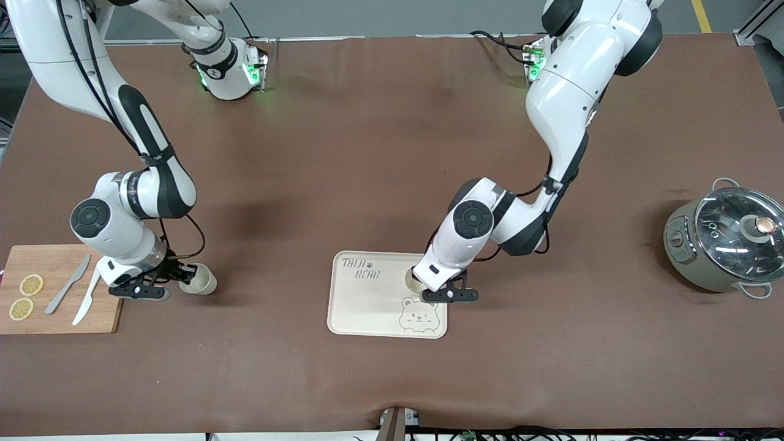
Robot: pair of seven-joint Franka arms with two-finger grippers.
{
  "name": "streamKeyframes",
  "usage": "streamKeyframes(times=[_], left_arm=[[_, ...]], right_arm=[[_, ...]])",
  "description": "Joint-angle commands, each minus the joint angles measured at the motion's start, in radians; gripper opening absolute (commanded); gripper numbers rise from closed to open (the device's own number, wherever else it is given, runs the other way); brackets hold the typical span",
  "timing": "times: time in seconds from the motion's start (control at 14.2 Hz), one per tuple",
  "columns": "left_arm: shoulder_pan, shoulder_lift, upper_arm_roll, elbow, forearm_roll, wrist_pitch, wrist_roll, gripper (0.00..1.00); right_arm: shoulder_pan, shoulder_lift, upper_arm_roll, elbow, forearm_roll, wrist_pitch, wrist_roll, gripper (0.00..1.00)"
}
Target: Place white IKEA cup upright on tray with both arms
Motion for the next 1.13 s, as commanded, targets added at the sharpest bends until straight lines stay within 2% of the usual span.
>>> streamKeyframes(times=[0.0, 0.21, 0.28, 0.42, 0.49, 0.64, 0.71, 0.85, 1.06], left_arm=[[-0.016, 0.016, 0.015, 0.014, 0.036, 0.021, -0.025, 0.00], [-0.018, 0.030, 0.015, 0.014, 0.057, 0.042, -0.027, 0.00], [-0.016, 0.030, 0.015, 0.014, 0.059, 0.042, -0.027, 0.00], [-0.016, 0.032, 0.015, 0.014, 0.068, 0.042, -0.021, 0.00], [-0.018, 0.036, 0.015, 0.016, 0.072, 0.044, -0.019, 0.24], [-0.021, 0.038, 0.015, 0.016, 0.080, 0.044, -0.022, 0.39], [-0.021, 0.038, 0.015, 0.016, 0.080, 0.044, -0.024, 0.56], [-0.021, 0.038, 0.015, 0.016, 0.080, 0.045, -0.027, 0.62], [-0.021, 0.038, 0.015, 0.019, 0.079, 0.045, -0.027, 0.62]], right_arm=[[-0.002, -0.037, 0.000, 0.002, -0.010, -0.052, 0.006, 0.00], [0.001, -0.106, 0.006, 0.022, 0.010, -0.181, 0.012, 0.00], [0.007, -0.128, 0.009, 0.042, 0.041, -0.247, 0.018, 0.00], [0.014, -0.151, 0.034, 0.098, 0.172, -0.365, 0.032, 0.00], [0.028, -0.155, 0.036, 0.115, 0.207, -0.384, 0.051, 0.00], [0.092, -0.156, 0.034, 0.148, 0.218, -0.384, 0.197, 0.00], [0.134, -0.149, 0.033, 0.174, 0.215, -0.384, 0.297, 0.00], [0.204, -0.145, 0.031, 0.223, 0.206, -0.384, 0.441, 0.00], [0.246, -0.120, 0.029, 0.269, 0.203, -0.381, 0.532, 0.00]])
